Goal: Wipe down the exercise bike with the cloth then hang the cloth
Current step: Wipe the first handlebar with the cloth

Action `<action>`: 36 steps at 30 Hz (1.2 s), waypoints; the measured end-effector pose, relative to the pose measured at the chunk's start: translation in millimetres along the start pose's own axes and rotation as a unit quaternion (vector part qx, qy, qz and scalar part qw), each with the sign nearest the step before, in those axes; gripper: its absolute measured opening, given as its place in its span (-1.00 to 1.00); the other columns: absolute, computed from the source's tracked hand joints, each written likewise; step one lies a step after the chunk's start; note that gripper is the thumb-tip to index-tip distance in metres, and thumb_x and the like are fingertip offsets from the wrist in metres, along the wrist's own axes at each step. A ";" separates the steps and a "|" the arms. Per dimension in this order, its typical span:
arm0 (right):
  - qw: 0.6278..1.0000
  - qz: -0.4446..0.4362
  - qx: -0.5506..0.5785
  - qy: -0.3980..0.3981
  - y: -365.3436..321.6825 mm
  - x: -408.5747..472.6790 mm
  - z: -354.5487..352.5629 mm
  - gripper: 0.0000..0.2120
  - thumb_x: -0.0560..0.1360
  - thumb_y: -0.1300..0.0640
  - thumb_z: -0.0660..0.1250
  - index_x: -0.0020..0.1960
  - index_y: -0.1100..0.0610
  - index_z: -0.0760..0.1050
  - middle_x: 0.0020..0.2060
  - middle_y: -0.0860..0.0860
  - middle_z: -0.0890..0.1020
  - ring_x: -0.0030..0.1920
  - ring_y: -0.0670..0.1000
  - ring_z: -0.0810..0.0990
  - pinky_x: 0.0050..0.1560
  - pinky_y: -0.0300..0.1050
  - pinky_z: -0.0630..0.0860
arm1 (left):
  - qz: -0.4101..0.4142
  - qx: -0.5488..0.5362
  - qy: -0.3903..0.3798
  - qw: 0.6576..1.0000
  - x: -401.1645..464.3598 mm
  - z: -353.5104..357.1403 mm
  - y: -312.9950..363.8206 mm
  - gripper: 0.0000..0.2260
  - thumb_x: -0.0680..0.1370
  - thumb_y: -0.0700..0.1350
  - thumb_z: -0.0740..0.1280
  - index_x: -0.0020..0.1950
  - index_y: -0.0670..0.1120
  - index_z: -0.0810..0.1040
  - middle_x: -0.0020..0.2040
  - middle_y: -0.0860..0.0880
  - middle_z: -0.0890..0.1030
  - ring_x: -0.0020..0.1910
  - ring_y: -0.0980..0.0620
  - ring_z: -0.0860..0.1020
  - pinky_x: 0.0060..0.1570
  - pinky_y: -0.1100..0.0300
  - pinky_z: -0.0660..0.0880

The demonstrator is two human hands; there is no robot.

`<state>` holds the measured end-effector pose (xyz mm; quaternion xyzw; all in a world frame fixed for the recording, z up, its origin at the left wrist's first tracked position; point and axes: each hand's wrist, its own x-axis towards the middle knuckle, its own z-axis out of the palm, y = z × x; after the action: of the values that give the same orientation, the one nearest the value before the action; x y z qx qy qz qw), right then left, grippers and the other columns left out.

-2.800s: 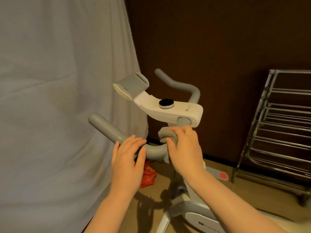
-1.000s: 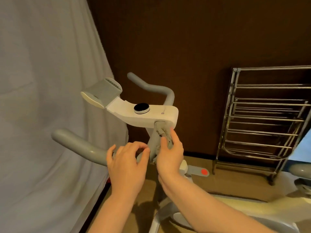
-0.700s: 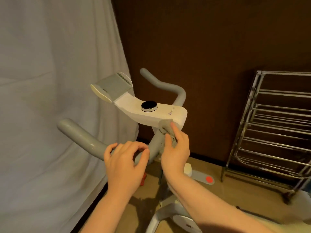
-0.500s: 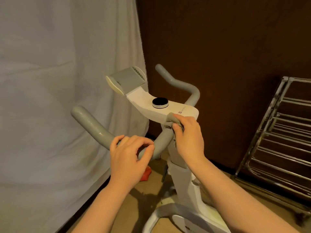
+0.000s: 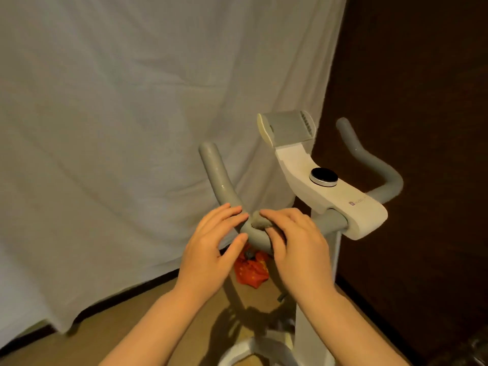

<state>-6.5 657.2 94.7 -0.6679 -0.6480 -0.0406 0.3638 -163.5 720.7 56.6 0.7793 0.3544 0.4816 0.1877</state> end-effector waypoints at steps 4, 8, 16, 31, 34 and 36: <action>0.994 -0.031 0.091 -0.048 24.7 -3.2 -28.0 -0.70 0.53 0.16 0.36 0.22 -0.10 0.58 0.05 -0.24 0.58 0.08 -0.24 0.52 0.09 -0.39 0.43 | -0.067 -0.022 0.034 0.997 -0.5 -2.5 5.3 -0.67 0.51 0.09 0.38 0.24 0.05 0.59 0.27 0.21 0.52 0.32 0.28 0.40 0.30 0.40 0.31; 0.997 -0.043 0.055 0.023 8.6 -5.3 -6.6 -0.71 0.49 0.16 0.41 0.17 -0.10 0.61 0.04 -0.23 0.61 0.02 -0.21 0.56 -0.06 -0.46 0.39 | -0.109 -0.060 0.062 0.990 -0.1 1.0 6.9 -0.71 0.49 -0.07 0.44 0.21 0.01 0.61 0.24 0.18 0.54 0.27 0.31 0.43 0.28 0.33 0.38; 0.993 -0.103 0.062 -0.005 22.2 -13.2 -24.9 -0.64 0.45 0.21 0.44 0.18 -0.10 0.61 0.10 -0.25 0.60 0.12 -0.24 0.52 0.09 -0.55 0.36 | -0.132 -0.086 0.079 0.984 2.2 1.4 10.4 -0.73 0.47 -0.12 0.47 0.16 0.02 0.63 0.20 0.15 0.57 0.22 0.30 0.47 0.21 0.37 0.40; 0.993 -0.116 0.015 -0.003 -6.1 27.6 11.3 -0.75 0.45 0.21 0.42 0.09 -0.02 0.65 0.02 -0.15 0.65 -0.03 -0.04 0.62 -0.10 -0.19 0.51 | -0.153 -0.112 0.096 0.977 3.8 1.5 4.1 -0.72 0.56 -0.29 0.32 0.16 0.03 0.60 0.12 0.14 0.60 0.17 0.21 0.53 0.22 0.19 0.47; 0.993 -0.115 0.013 -0.019 6.1 9.1 -2.8 -0.70 0.47 0.18 0.44 0.16 -0.06 0.63 0.09 -0.17 0.63 0.04 -0.08 0.56 0.01 -0.29 0.41 | -0.160 -0.127 0.077 0.976 7.1 -5.7 1.0 -0.68 0.58 -0.32 0.26 0.15 0.06 0.60 0.12 0.13 0.61 0.17 0.22 0.54 0.24 0.21 0.47; 0.994 -0.110 -0.004 0.004 -0.3 14.9 1.4 -0.73 0.44 0.19 0.46 0.10 -0.04 0.65 0.02 -0.16 0.65 -0.03 -0.05 0.58 -0.06 -0.27 0.42 | -0.160 -0.128 0.072 0.976 9.3 -7.8 0.8 -0.67 0.58 -0.33 0.25 0.14 0.07 0.60 0.11 0.13 0.61 0.16 0.23 0.54 0.23 0.22 0.47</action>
<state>-5.1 670.4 101.6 -0.5938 -0.7161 -0.0856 0.3569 -167.4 726.6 66.4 0.6449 0.4230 0.5416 0.3344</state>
